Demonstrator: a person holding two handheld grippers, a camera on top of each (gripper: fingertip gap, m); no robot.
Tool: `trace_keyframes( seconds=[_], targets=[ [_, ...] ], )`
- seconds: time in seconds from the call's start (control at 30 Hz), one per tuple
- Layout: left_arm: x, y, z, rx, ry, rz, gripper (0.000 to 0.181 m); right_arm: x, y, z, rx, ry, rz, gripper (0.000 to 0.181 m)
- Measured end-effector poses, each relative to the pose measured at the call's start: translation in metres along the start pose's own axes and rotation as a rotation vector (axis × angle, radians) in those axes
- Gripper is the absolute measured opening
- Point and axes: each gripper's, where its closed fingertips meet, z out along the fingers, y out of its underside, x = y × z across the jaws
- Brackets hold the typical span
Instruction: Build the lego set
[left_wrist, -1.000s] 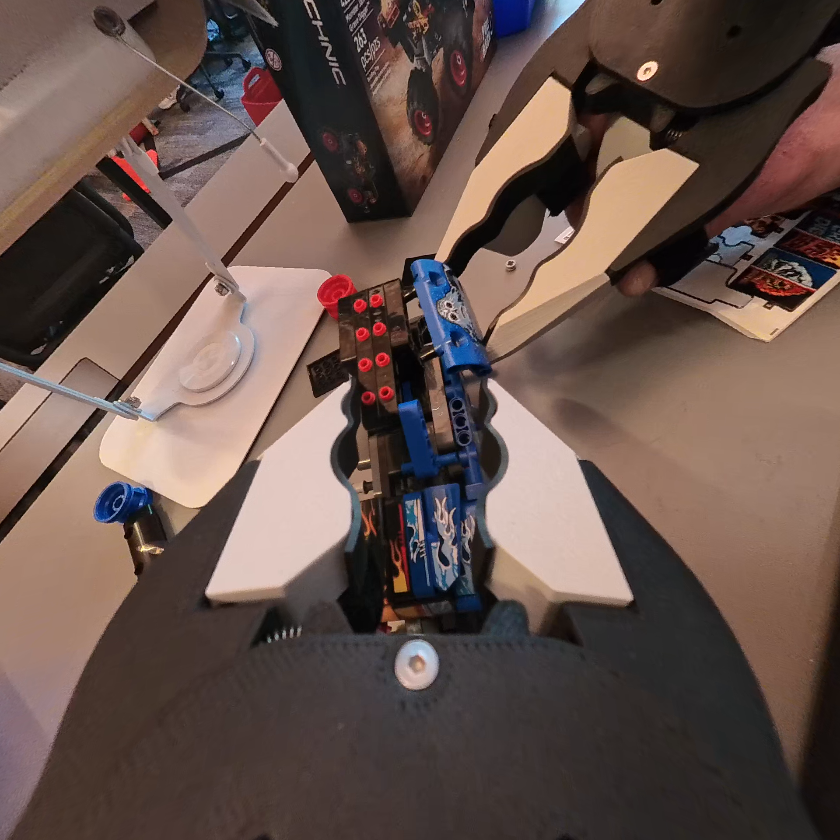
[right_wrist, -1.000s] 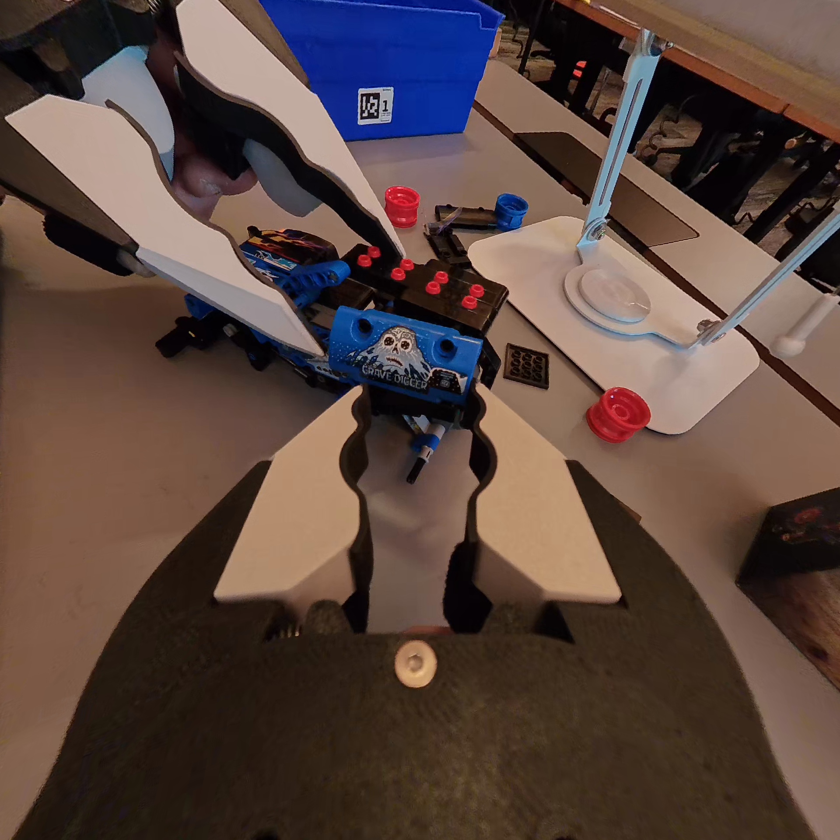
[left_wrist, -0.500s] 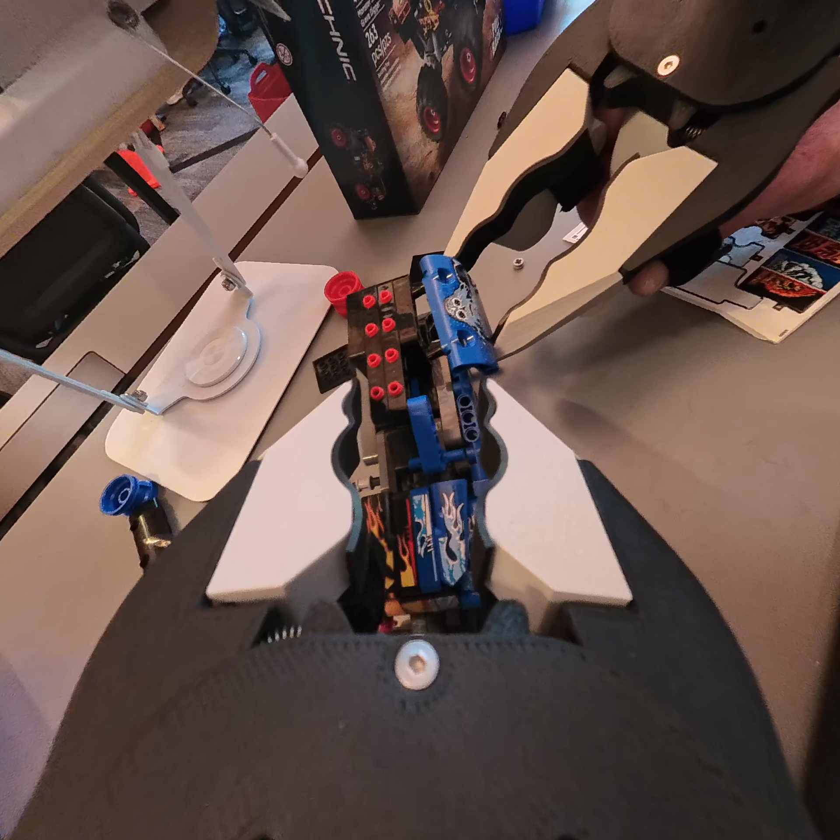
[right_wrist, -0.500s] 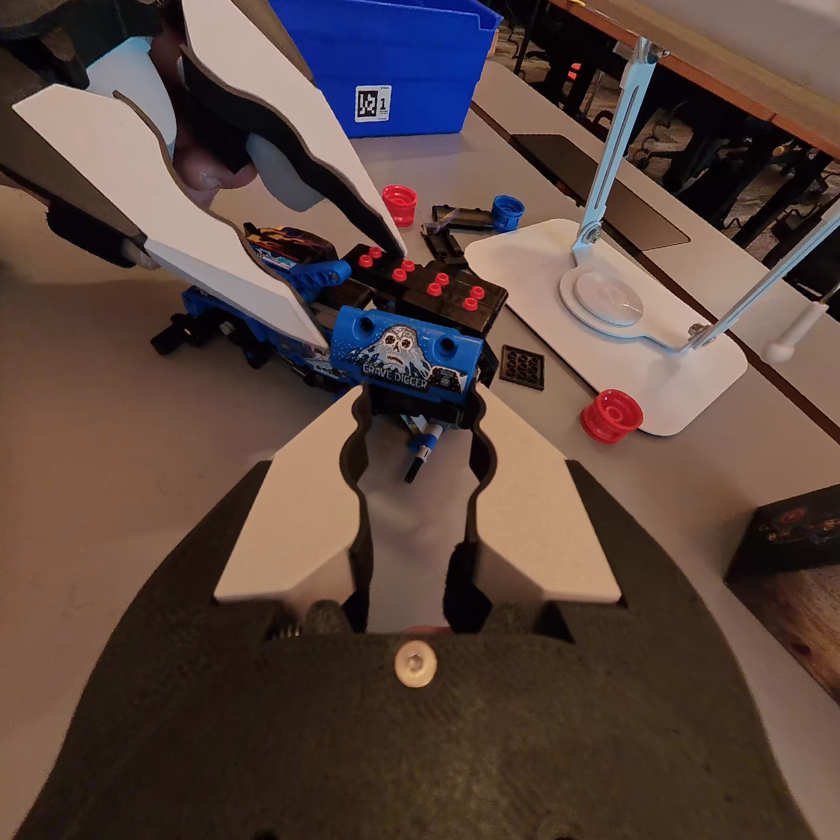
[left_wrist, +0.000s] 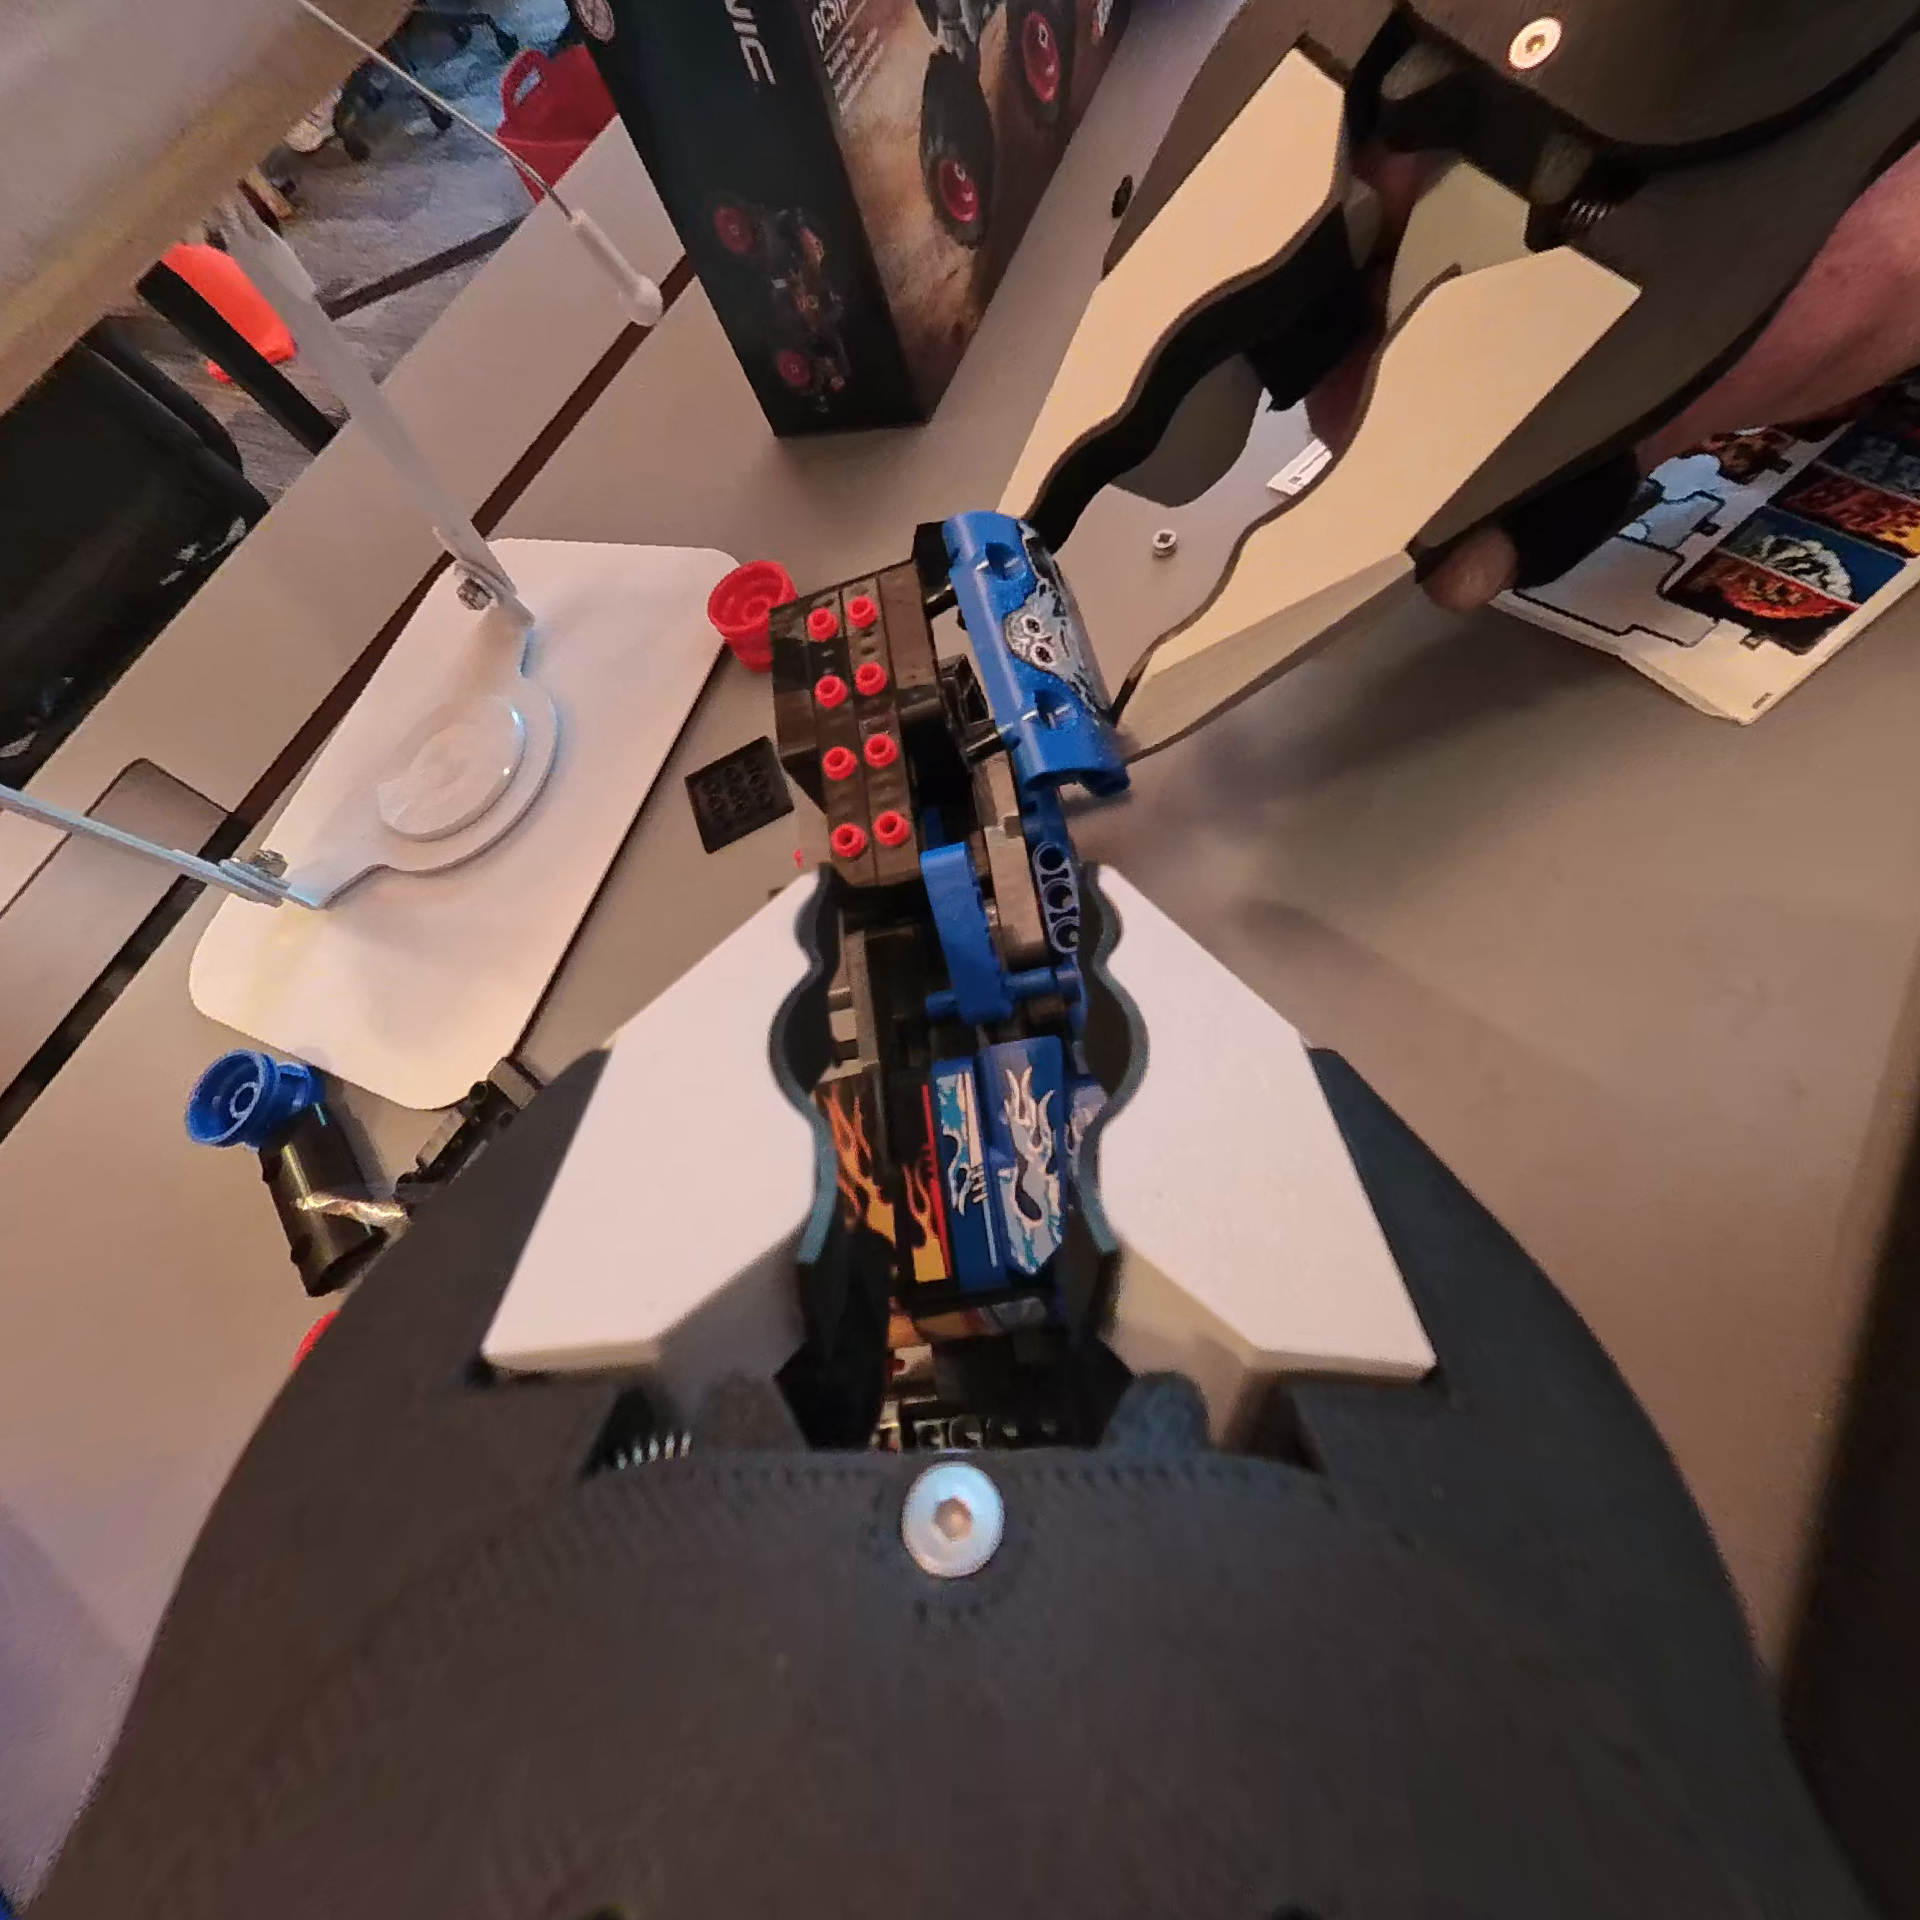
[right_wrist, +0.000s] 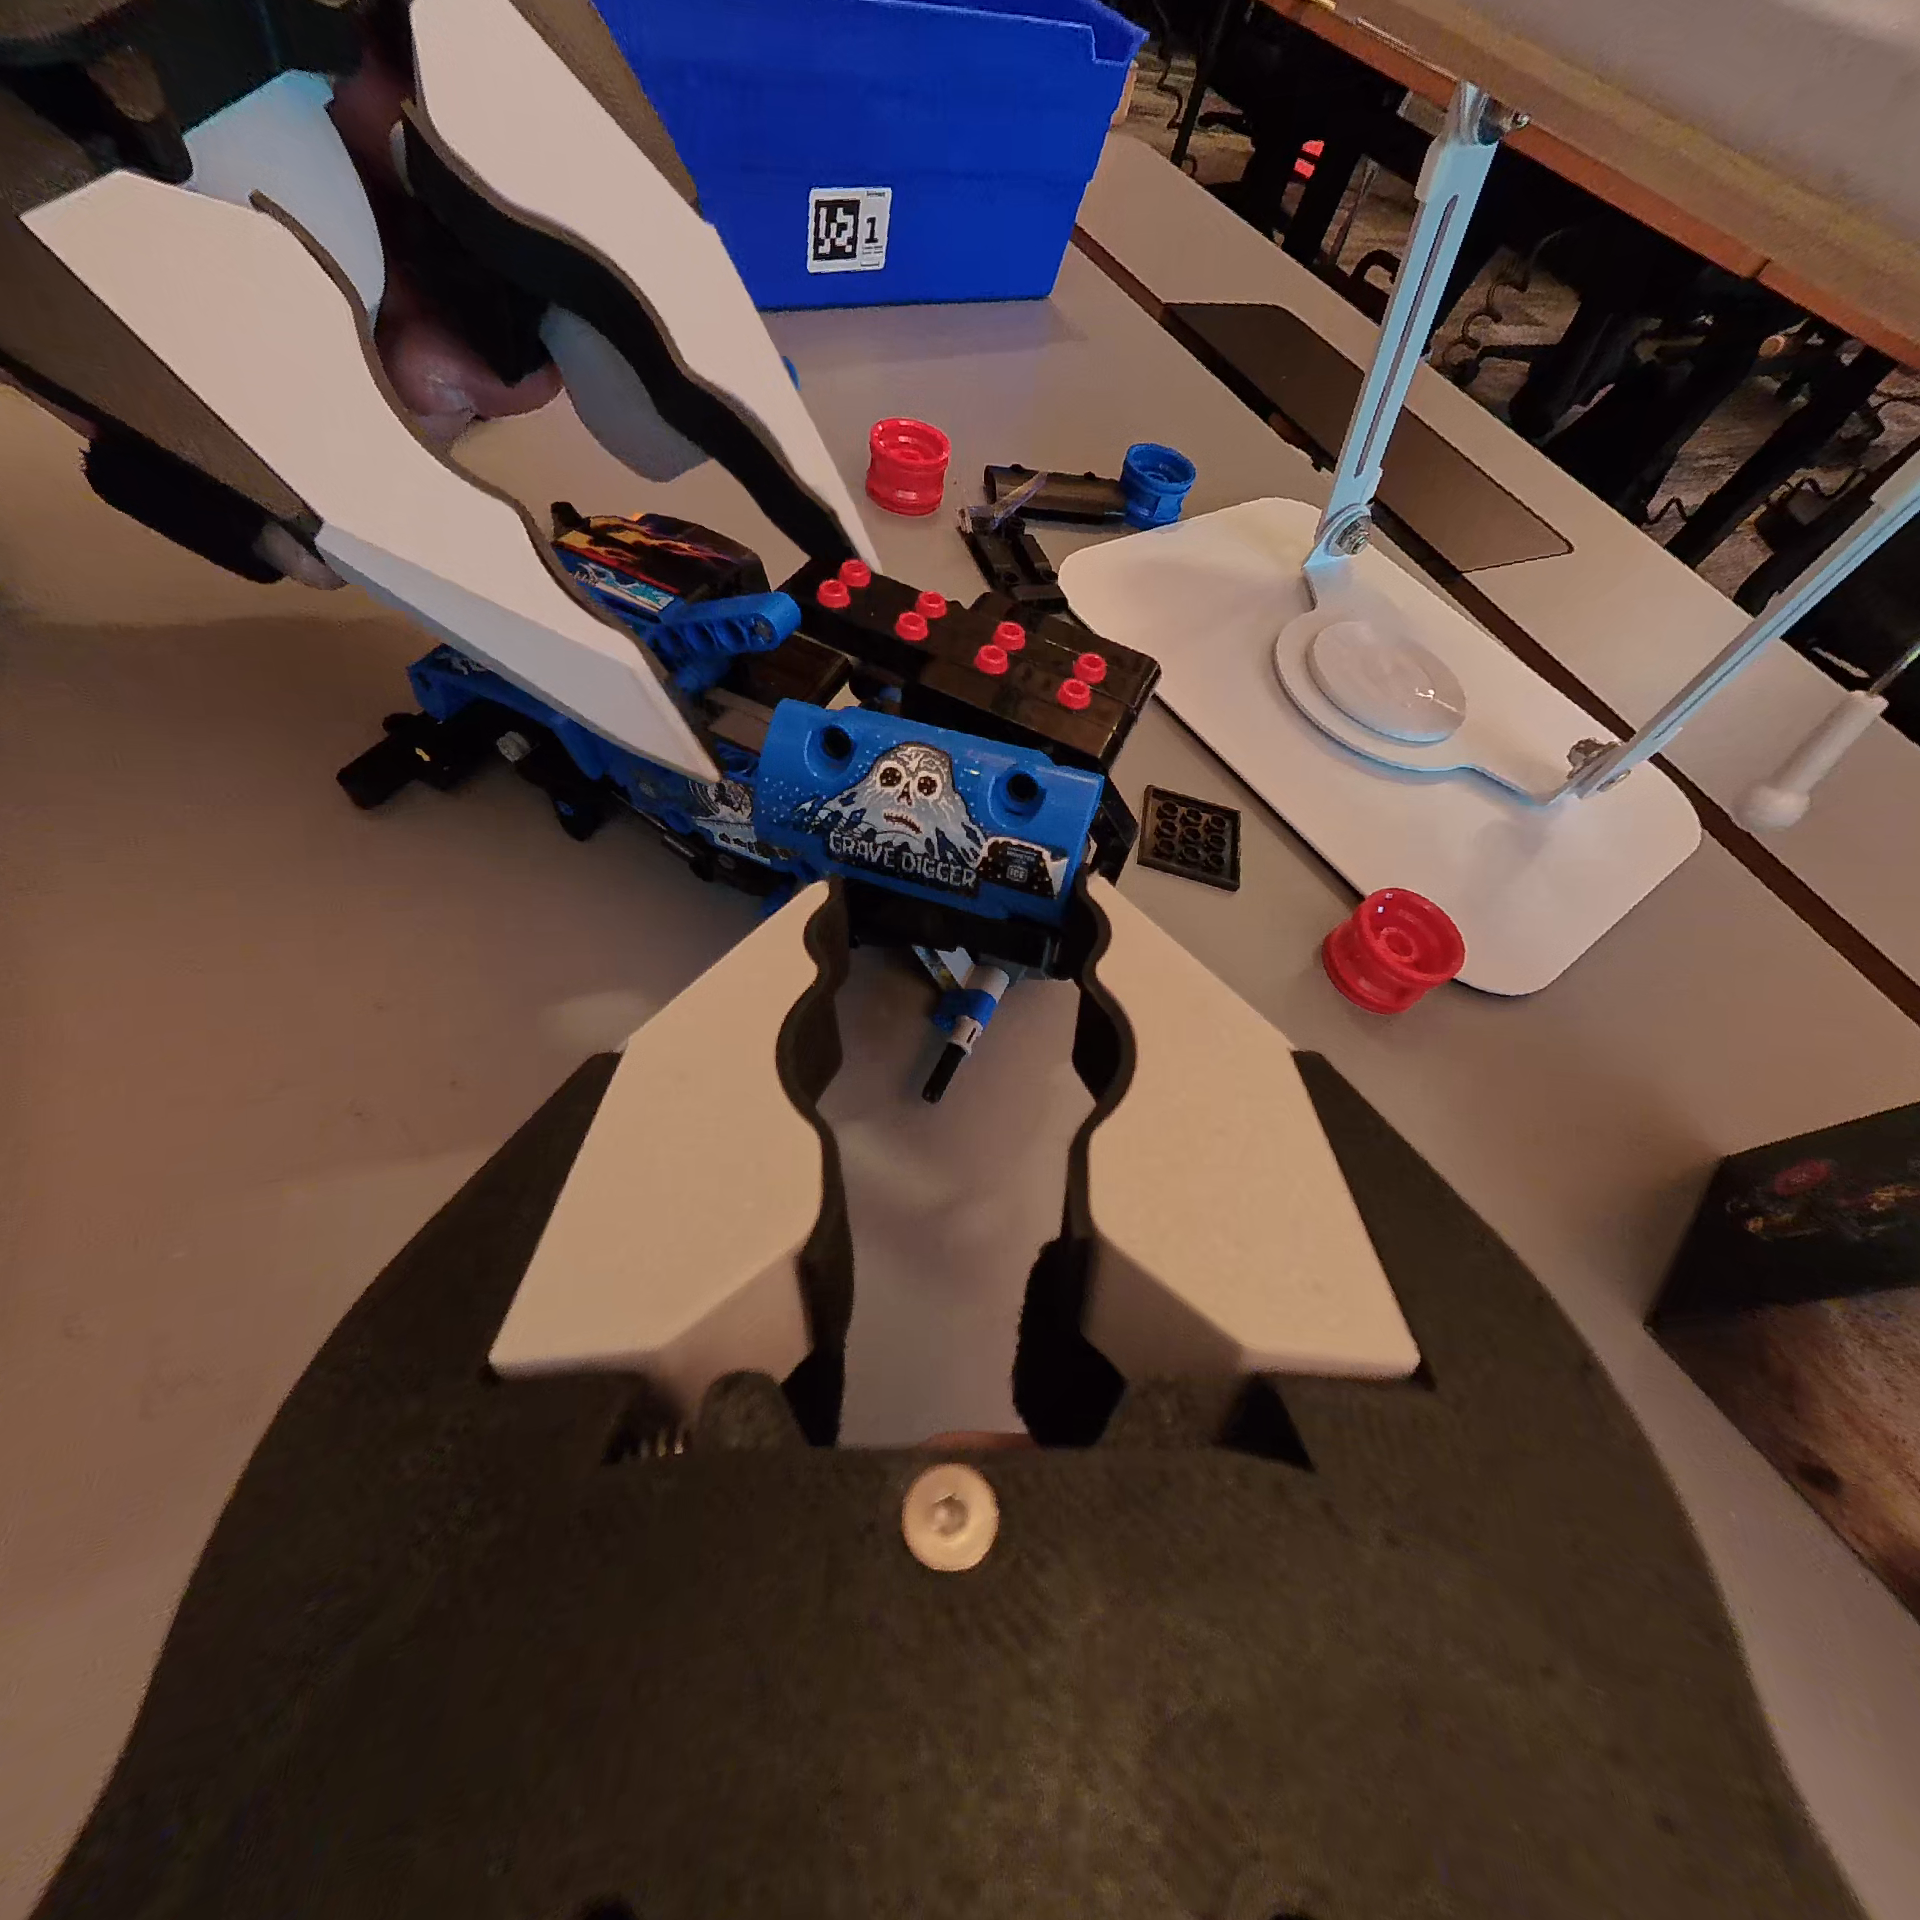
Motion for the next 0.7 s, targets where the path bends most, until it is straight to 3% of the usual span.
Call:
trace_keyframes(
  seconds=[0.7],
  targets=[
    [0.021,-0.01,0.004,0.021,0.078,-0.046,0.047,0.009,0.003,-0.006,0.003,-0.018,0.016,0.041]
  ],
)
